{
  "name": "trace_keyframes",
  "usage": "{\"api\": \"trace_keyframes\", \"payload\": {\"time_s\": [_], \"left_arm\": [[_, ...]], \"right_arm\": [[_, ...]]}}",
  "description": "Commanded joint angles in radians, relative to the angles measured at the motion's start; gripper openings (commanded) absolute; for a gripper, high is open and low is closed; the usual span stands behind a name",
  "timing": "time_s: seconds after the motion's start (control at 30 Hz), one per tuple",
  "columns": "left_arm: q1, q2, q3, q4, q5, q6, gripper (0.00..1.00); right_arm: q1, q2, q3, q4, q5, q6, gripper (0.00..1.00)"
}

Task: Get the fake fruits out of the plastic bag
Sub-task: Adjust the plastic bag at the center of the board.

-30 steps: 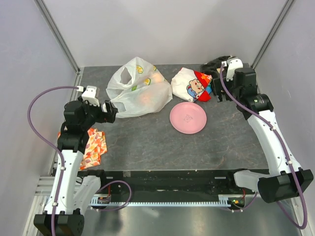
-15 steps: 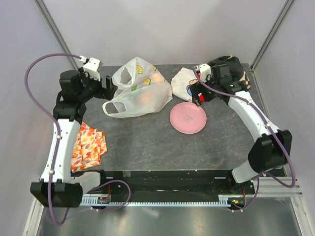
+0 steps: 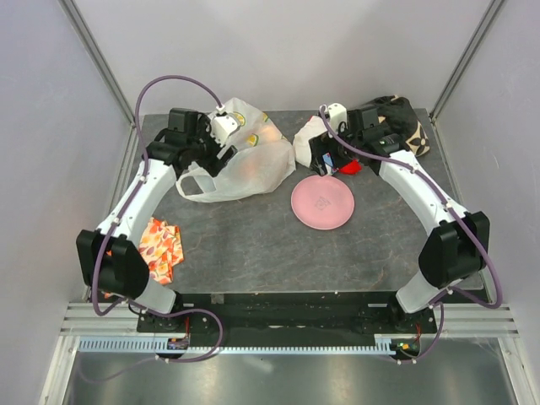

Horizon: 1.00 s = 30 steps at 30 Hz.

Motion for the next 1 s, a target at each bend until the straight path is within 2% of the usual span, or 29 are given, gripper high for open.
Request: {"api": "trace_keyframes", "payload": {"time_s": [0.0, 0.2, 0.3, 0.4, 0.43, 0.5, 0.67, 0.73, 0.77, 0.87, 0.9, 0.97], "left_arm": [[-0.013, 0.010, 0.027, 0.104, -0.114, 0.051, 0.88], [-0.015, 0.110, 0.111, 0.132, -0.105, 0.081, 0.87], [-0.015, 0.174, 0.199, 0.132, -0.120, 0.084, 0.86], [-0.019, 0.222, 0.247, 0.118, -0.149, 0.104, 0.80], [-0.021, 0.234, 0.259, 0.089, -0.169, 0.115, 0.75], [-0.021, 0.242, 0.286, 0.047, -0.171, 0.106, 0.73], [-0.019, 0.172, 0.220, -0.005, -0.103, 0.071, 0.74], [-0.019, 0.190, 0.214, -0.029, -0.111, 0.068, 0.69], [-0.019, 0.199, 0.217, -0.049, -0.119, 0.066, 0.65], [-0.008, 0.248, 0.229, -0.060, -0.151, 0.043, 0.22], [-0.001, 0.262, 0.244, -0.060, -0.168, -0.033, 0.02], [0.054, 0.293, 0.322, -0.092, -0.119, -0.131, 0.01]], "right_arm": [[0.016, -0.076, -0.060, 0.043, -0.008, 0.008, 0.98], [0.018, -0.120, -0.105, 0.052, -0.034, 0.036, 0.98], [0.016, -0.119, -0.105, 0.053, -0.044, 0.034, 0.98], [0.016, -0.119, -0.102, 0.064, -0.044, 0.036, 0.98], [0.018, -0.120, -0.099, 0.064, -0.045, 0.036, 0.98], [0.018, -0.120, -0.091, 0.057, -0.045, 0.030, 0.98], [0.019, -0.085, -0.062, 0.060, -0.070, 0.046, 0.98], [0.045, -0.044, -0.050, 0.072, -0.083, 0.054, 0.98], [0.063, -0.029, -0.033, 0.081, -0.080, 0.039, 0.98], [0.172, 0.053, 0.016, 0.083, 0.019, -0.057, 0.95], [0.227, 0.100, 0.033, 0.086, 0.041, -0.082, 0.93], [0.277, 0.178, 0.092, 0.087, 0.083, -0.157, 0.89]]}}
